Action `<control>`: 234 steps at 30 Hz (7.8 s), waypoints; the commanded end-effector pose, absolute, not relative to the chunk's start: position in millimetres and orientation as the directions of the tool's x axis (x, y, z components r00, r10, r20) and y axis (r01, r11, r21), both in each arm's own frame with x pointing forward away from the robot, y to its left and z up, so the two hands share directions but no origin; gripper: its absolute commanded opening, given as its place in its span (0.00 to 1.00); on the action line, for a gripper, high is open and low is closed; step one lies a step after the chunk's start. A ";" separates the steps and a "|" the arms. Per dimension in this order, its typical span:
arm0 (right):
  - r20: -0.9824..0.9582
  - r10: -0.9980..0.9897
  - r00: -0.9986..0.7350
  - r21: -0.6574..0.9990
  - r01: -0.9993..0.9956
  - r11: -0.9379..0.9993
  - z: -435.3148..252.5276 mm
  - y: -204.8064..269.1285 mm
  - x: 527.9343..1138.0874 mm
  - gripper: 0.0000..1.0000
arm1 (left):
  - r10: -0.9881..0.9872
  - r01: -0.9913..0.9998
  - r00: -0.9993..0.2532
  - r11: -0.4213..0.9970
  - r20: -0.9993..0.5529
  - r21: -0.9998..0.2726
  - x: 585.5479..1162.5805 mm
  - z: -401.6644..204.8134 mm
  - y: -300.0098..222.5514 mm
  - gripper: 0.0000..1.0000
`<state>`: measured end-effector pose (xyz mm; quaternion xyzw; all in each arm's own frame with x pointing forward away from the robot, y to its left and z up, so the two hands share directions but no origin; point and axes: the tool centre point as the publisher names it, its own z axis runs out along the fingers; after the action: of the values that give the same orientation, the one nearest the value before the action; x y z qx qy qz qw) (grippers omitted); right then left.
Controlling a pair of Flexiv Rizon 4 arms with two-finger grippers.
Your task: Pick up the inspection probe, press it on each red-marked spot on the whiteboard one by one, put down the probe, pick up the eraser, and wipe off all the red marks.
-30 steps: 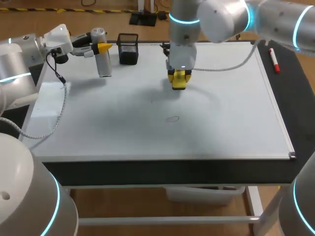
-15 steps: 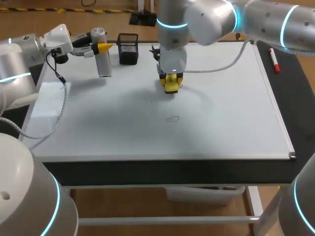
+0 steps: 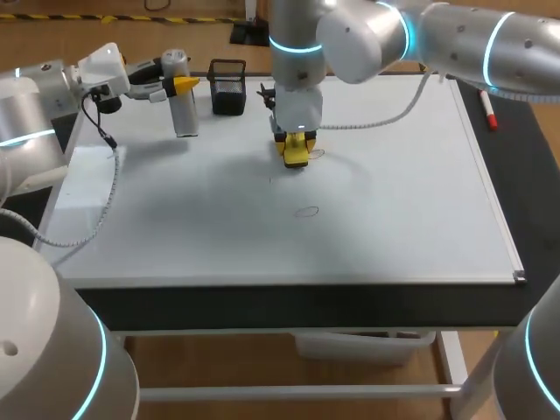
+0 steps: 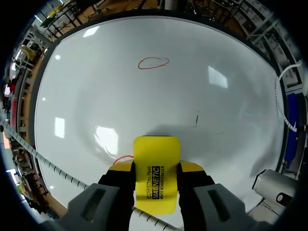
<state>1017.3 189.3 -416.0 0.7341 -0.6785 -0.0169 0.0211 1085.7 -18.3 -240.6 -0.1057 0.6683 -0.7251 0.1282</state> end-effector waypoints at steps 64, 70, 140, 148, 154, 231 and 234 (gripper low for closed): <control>0.017 -0.988 -0.156 0.066 -0.985 0.157 -425.2 95.1 1015.4 0.00 | -0.327 0.044 -0.945 -0.073 -0.018 -0.996 1086.4 -239.5 -18.5 0.00; 0.003 -0.985 -0.173 0.040 -0.984 0.173 -410.0 93.2 1016.6 0.00 | -0.327 0.044 -0.945 -0.073 -0.018 -0.996 1086.4 -239.5 -18.5 0.00; -0.009 -0.959 -0.282 0.051 -0.958 0.281 -376.5 -14.8 1038.8 0.00 | -0.327 0.044 -0.945 -0.073 -0.018 -0.996 1086.4 -239.5 -18.5 0.00; -0.009 -0.959 -0.282 0.051 -0.958 0.281 -376.5 -14.8 1038.8 0.00 | -0.327 0.044 -0.945 -0.073 -0.018 -0.996 1086.4 -239.5 -18.5 0.00; -0.009 -0.959 -0.282 0.051 -0.958 0.281 -376.5 -14.8 1038.8 0.00 | -0.242 0.045 -0.970 -0.056 -0.030 -0.997 1068.0 -245.3 -57.9 0.00; -0.009 -0.959 -0.282 0.051 -0.958 0.281 -376.5 -14.8 1038.8 0.00 | 0.202 -0.025 -0.979 -0.150 -0.006 -0.988 878.5 -266.6 -269.7 0.00; -0.009 -0.959 -0.282 0.051 -0.958 0.281 -376.5 -14.8 1038.8 0.00 | 0.202 -0.026 -0.979 -0.155 -0.006 -0.988 878.8 -268.0 -269.3 0.00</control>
<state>1038.0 -14.2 -377.4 0.5983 -0.8009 -0.0246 0.0104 875.9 -268.3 -264.6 0.0655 0.6495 -0.7540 -0.0729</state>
